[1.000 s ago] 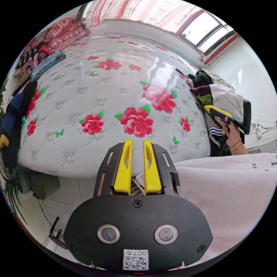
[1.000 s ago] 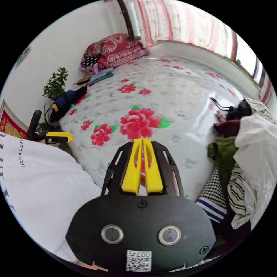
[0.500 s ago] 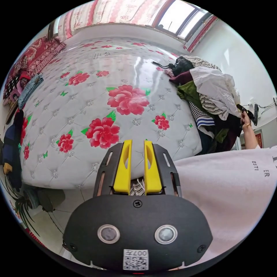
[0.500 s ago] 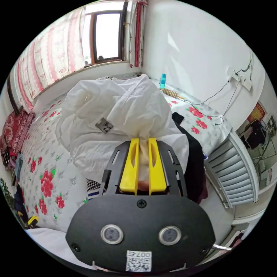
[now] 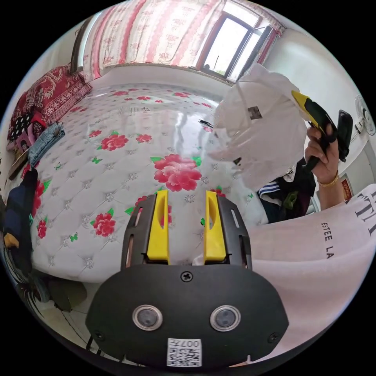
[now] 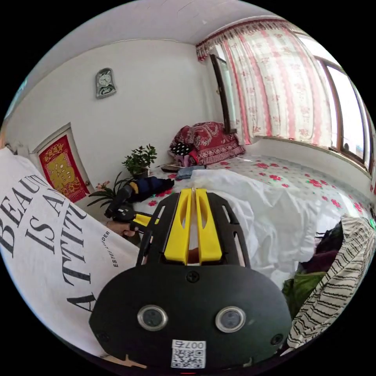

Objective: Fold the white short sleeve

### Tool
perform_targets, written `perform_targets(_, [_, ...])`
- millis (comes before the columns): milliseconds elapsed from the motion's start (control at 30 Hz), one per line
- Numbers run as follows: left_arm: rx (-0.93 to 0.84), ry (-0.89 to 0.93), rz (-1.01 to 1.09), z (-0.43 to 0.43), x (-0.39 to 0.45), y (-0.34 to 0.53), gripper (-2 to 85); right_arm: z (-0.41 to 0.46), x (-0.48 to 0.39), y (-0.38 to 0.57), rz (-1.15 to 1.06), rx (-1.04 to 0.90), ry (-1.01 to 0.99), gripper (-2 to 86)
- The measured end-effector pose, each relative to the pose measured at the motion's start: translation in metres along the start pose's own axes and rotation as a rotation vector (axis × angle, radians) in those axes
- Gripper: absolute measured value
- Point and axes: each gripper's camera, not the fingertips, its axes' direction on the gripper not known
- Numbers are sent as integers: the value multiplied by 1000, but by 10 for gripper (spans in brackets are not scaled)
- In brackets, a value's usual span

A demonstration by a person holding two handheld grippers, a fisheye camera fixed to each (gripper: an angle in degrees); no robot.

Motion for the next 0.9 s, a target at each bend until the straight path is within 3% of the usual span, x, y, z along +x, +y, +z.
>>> perform_targets(133, [20,-99,-30,-7,-22,0,138,5,-7,-21,2,-32,-36,-2])
perform_targets(267, [18,-98,-81,-11,-43,0,114,7,25,-19,169,-29,-63,-2])
perform_targets(333, [26,-107,-85,-14,-50,2,26,8,39,-17,243,-34,-47,-2])
perform_targets(500, [41,-96,-57,-15,-56,6,3,22,58,-8,310,-112,61,-2])
perform_targets(767, [64,-72,30,-21,-46,-9,40,27,94,2,385,-111,89,3])
perform_targets(900, [-5,-66,-34,9,-57,-12,83,46,122,13,447,-168,150,18])
